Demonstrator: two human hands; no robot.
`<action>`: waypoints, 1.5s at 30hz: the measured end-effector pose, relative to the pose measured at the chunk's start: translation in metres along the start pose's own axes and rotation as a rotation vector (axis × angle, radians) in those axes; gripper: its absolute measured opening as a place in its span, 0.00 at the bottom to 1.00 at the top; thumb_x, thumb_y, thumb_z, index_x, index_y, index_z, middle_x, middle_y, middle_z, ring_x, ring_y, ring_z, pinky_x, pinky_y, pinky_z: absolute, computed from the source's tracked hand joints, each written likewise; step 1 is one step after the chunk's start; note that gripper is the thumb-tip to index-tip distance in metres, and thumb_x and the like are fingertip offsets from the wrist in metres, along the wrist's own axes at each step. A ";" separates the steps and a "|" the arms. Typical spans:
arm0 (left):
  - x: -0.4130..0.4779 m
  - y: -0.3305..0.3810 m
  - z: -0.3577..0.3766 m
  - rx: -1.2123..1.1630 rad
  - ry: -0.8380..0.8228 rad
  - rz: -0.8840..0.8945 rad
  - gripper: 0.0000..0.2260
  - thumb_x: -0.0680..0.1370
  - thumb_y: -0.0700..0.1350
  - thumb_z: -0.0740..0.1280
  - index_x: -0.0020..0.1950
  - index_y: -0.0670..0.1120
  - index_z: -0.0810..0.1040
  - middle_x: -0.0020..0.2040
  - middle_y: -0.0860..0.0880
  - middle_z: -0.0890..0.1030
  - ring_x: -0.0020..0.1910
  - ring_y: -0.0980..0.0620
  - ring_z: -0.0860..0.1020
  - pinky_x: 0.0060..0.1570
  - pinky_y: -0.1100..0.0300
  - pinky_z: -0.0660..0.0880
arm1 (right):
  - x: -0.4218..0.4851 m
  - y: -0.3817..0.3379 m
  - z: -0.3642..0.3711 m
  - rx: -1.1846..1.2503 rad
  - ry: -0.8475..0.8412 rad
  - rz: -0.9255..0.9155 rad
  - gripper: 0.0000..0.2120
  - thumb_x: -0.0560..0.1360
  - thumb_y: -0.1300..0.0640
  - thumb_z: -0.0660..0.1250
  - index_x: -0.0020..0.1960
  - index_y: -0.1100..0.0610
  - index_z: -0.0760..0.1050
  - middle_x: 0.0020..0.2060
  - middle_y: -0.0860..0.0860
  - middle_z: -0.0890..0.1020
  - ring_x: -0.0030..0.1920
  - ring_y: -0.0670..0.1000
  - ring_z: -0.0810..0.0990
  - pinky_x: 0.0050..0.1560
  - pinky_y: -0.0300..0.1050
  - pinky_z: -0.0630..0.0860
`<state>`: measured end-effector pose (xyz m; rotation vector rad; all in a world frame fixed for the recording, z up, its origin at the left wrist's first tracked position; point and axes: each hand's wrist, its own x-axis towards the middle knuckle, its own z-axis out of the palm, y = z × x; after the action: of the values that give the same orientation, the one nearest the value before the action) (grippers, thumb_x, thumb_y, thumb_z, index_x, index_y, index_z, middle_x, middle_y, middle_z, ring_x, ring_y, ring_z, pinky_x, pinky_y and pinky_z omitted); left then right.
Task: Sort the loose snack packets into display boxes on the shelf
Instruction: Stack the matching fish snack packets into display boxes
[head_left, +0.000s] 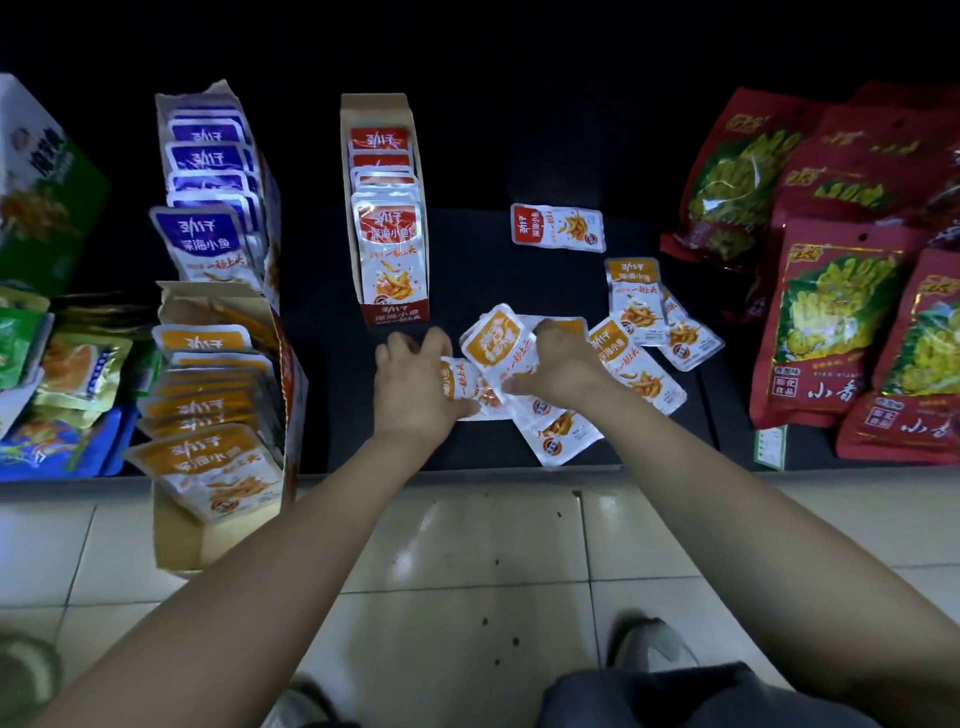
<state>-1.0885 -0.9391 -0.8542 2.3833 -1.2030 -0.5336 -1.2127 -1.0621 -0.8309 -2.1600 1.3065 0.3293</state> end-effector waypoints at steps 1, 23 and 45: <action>0.000 0.000 -0.002 -0.031 0.001 -0.001 0.23 0.66 0.47 0.79 0.54 0.48 0.70 0.51 0.45 0.72 0.53 0.45 0.71 0.48 0.54 0.70 | 0.002 0.005 -0.002 0.070 -0.009 -0.018 0.26 0.71 0.49 0.75 0.62 0.60 0.72 0.56 0.56 0.79 0.55 0.55 0.79 0.55 0.48 0.76; 0.006 0.036 -0.003 -0.416 0.009 -0.008 0.05 0.79 0.40 0.64 0.49 0.49 0.78 0.51 0.48 0.80 0.50 0.50 0.77 0.51 0.54 0.75 | -0.007 0.052 -0.042 1.232 0.126 0.092 0.24 0.77 0.66 0.67 0.64 0.52 0.59 0.51 0.46 0.79 0.50 0.45 0.80 0.41 0.38 0.77; 0.030 0.073 0.006 -0.813 -0.131 -0.184 0.05 0.82 0.39 0.56 0.53 0.45 0.70 0.46 0.49 0.78 0.45 0.51 0.78 0.39 0.62 0.75 | -0.010 0.051 -0.030 1.241 -0.039 0.029 0.16 0.75 0.63 0.69 0.62 0.62 0.74 0.54 0.56 0.83 0.58 0.56 0.81 0.63 0.55 0.75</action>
<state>-1.1237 -1.0041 -0.8252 1.7680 -0.6229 -1.0189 -1.2642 -1.0903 -0.8203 -1.0622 1.0544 -0.3674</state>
